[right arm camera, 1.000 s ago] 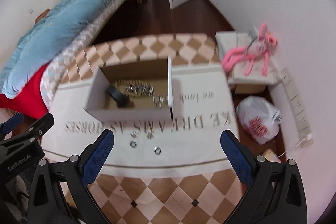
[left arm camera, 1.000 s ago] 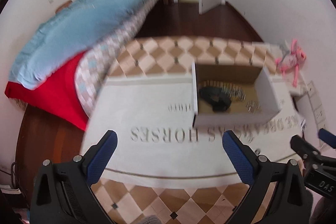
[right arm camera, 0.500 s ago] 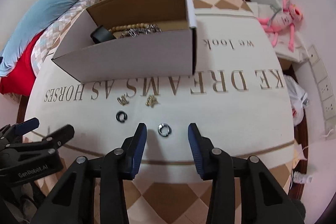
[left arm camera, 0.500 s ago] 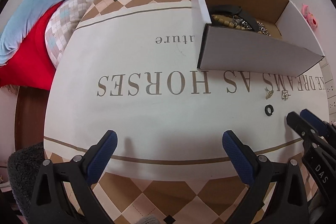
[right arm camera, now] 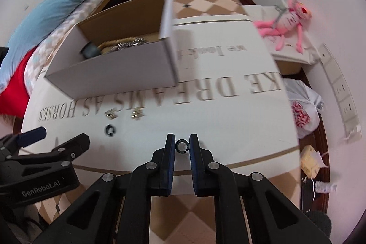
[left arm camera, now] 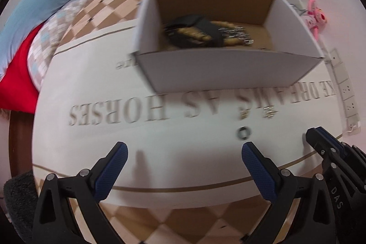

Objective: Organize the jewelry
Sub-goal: 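Pinch a black ring with the right gripper while the left gripper pinches the other ring, then drop both black rings into the white box by opening both grippers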

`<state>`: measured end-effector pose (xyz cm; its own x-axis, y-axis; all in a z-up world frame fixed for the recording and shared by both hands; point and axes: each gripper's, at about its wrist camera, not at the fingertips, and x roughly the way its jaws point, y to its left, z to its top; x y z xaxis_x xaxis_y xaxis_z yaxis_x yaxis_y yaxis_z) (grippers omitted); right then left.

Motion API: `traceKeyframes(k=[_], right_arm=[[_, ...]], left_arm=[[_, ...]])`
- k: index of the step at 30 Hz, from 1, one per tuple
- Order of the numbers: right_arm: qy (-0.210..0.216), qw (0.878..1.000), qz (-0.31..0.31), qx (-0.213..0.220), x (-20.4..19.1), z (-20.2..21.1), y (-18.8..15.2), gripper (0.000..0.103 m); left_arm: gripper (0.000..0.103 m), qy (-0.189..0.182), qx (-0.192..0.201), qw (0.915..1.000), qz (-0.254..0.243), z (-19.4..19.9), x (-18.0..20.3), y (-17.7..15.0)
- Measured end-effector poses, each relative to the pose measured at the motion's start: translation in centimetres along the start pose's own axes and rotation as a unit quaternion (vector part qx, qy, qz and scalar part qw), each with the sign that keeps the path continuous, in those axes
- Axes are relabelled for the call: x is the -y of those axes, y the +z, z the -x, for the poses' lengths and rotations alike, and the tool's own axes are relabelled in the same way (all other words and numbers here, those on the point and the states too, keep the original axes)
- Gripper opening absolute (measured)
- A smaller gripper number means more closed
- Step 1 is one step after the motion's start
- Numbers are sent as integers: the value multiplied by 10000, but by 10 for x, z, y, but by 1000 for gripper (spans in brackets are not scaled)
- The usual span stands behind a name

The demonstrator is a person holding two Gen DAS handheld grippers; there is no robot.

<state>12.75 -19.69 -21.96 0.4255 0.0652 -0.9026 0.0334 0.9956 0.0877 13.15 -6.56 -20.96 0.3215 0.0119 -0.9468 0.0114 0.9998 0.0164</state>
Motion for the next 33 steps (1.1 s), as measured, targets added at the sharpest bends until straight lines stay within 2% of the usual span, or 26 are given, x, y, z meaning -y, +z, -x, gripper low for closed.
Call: traceKeyframes(k=[5,8,10,11,12,13,17,19,21,28,33], right_arm=[[-162,9996,-249,1,23,1,4,13],[-204,9991,-366,28,31,4,5,13],[-209,9989,-417,49,36,5,7,13],[-207,9988,-443,55,37,6,7,13],[-204,9987,-463,57,38,6,8,13],[-200,9986,-483,60,38,6,8,13],[-175,9984,-530,70,40,6,8,13],[-173,9984,-525,66,40,6,9,13],[-156,9983,-552,71,40,6,9,13],[-8,9980,-618,148,41,16,11,13],[589,9949,-756,316,35,41,32,13]], left_arm=[[101,-100,72,9997,-215,-1,27,4],[88,-74,113,9993,-335,-3,36,5],[72,-43,106,9992,-392,-5,38,8],[70,-48,85,9991,-413,-7,40,9],[61,-60,70,9990,-433,-9,41,10],[46,-57,50,9989,-467,-10,42,11],[29,-117,62,9986,-520,-12,41,14],[16,-158,91,9982,-575,-12,43,15],[10,-178,114,9979,-612,-12,45,15],[10,-313,144,9976,-599,1,40,11],[10,-745,320,9961,-338,45,19,35]])
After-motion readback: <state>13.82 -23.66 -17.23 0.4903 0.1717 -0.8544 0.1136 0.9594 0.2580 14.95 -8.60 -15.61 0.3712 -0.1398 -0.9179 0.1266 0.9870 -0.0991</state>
